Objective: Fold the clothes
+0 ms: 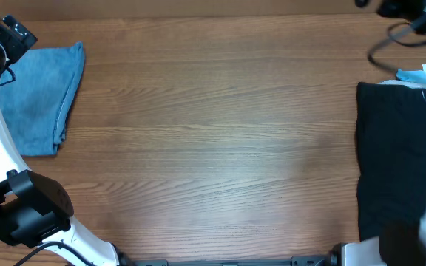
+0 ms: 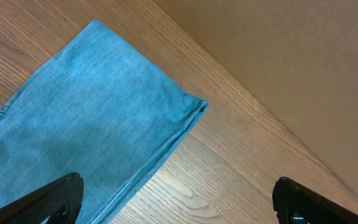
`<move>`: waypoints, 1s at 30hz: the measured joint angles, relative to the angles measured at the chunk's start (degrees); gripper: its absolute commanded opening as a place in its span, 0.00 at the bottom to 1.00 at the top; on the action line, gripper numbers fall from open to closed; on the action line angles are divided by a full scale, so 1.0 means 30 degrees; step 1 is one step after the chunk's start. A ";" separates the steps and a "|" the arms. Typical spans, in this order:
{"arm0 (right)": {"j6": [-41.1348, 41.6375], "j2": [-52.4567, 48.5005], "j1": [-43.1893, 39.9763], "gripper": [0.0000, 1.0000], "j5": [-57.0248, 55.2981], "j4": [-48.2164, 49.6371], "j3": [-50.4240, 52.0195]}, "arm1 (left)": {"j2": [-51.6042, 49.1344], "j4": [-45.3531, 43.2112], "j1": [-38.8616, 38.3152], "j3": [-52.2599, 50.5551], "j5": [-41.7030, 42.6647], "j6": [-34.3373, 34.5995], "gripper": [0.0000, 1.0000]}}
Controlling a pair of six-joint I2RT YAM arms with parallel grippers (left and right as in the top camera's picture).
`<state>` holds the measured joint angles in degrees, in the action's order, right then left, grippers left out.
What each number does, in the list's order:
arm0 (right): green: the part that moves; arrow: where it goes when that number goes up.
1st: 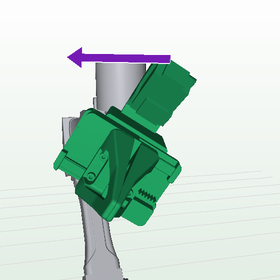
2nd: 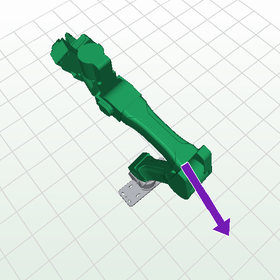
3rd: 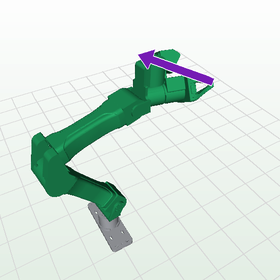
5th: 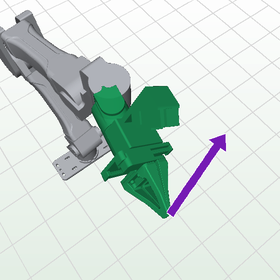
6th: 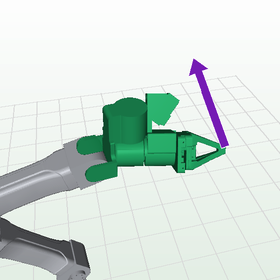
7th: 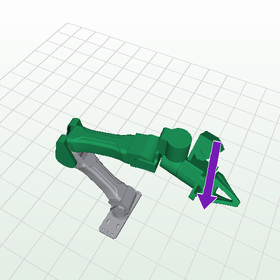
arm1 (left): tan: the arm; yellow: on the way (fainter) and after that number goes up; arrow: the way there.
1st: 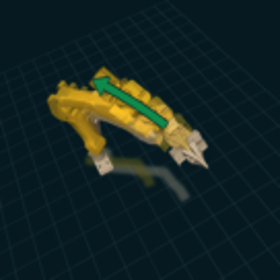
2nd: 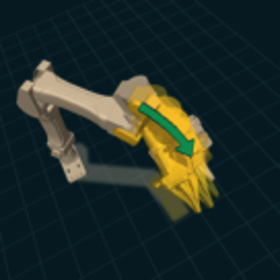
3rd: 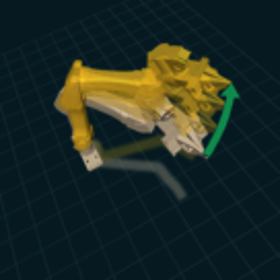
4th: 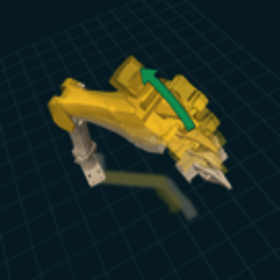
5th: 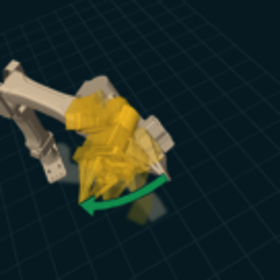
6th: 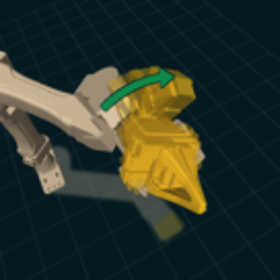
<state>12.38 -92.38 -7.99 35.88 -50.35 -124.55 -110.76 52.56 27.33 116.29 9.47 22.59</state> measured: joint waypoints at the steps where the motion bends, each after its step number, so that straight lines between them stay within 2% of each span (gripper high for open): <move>1: -0.0007 0.1013 0.0000 1.00 0.0051 -0.0007 -0.0095 | 0.0000 0.0000 0.0000 0.0000 0.0000 0.0000 1.00; 6: -0.0058 0.5107 0.0554 1.00 -0.1115 -0.0095 -0.0117 | 0.0000 -0.0007 0.0000 0.0000 0.0000 0.0000 1.00; 10: -0.0087 0.8765 0.3315 1.00 -0.4102 -0.0393 0.2215 | 0.0000 0.0007 0.0000 0.0000 0.0000 0.0000 1.00; 11: -0.0138 1.1089 0.4364 1.00 -0.5880 -0.0342 0.4743 | 0.0000 -0.0007 0.0000 0.0000 0.0000 -0.0007 1.00; 14: -0.0102 1.5613 0.4823 1.00 -0.8138 0.0474 1.1825 | 0.0000 0.0007 0.0000 0.0000 0.0051 0.0000 1.00; 17: -0.0124 1.9664 0.4823 1.00 -0.9063 0.5741 2.0655 | 0.0000 0.0029 0.0000 -0.0007 0.0066 0.0000 1.00; 19: -0.0138 2.1427 0.4823 1.00 -0.9282 0.8881 2.4203 | 0.0000 0.0007 0.0000 -0.0007 0.0087 0.0000 1.00; 24: -0.0138 2.5820 0.4823 1.00 -0.9559 1.3136 3.0592 | 0.0000 0.0000 0.0000 -0.0015 0.0080 0.0000 1.00; 30: -0.0131 2.8254 0.4823 1.00 -0.9617 1.7937 3.5860 | 0.0000 0.0022 0.0000 -0.0015 0.0080 -0.0007 1.00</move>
<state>11.99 -7.62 6.48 7.03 3.46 -16.97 -110.76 52.62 27.33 116.25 9.72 22.57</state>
